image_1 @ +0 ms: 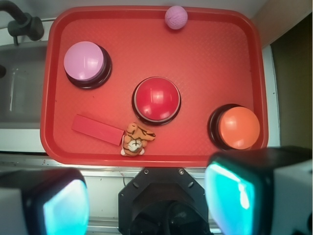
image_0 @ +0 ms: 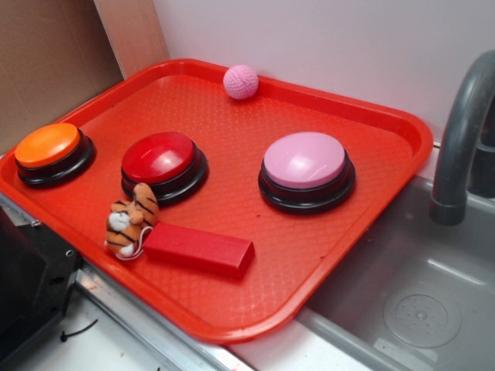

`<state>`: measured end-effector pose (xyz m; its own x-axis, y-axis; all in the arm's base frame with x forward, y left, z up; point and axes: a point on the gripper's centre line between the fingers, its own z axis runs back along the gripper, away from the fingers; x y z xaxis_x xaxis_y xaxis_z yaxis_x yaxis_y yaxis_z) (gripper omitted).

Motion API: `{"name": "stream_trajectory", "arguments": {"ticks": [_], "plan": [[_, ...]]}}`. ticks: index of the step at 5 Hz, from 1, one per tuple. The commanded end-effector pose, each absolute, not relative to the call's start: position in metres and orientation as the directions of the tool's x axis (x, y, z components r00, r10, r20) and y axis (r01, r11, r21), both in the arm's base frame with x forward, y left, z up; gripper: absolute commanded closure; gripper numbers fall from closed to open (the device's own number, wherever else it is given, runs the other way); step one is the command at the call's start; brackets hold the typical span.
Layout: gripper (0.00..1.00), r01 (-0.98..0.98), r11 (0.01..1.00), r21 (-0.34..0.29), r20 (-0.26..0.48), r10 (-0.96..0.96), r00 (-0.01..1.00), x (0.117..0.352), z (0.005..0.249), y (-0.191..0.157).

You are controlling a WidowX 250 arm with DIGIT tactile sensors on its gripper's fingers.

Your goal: Push the pink button.

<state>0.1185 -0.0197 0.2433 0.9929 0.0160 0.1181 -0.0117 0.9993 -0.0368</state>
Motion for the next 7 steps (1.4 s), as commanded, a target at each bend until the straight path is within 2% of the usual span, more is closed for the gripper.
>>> {"name": "stream_trajectory", "arguments": {"ticks": [1, 2, 3, 6, 7], "plan": [[0.0, -0.012, 0.999, -0.037, 0.118, 0.016, 0.993, 0.118, 0.243, -0.02], [0.0, 0.241, 0.969, -0.062, 0.207, -0.224, 0.952, 0.168, 0.207, -0.05], [0.0, 0.418, 0.908, -0.008, 0.166, -0.412, 0.896, 0.211, 0.17, -0.079], [0.0, 0.418, 0.908, -0.008, 0.166, -0.412, 0.896, 0.211, 0.17, -0.079], [0.0, 0.476, 0.879, 0.027, 0.213, -0.47, 0.857, 0.241, 0.154, -0.104]]}}
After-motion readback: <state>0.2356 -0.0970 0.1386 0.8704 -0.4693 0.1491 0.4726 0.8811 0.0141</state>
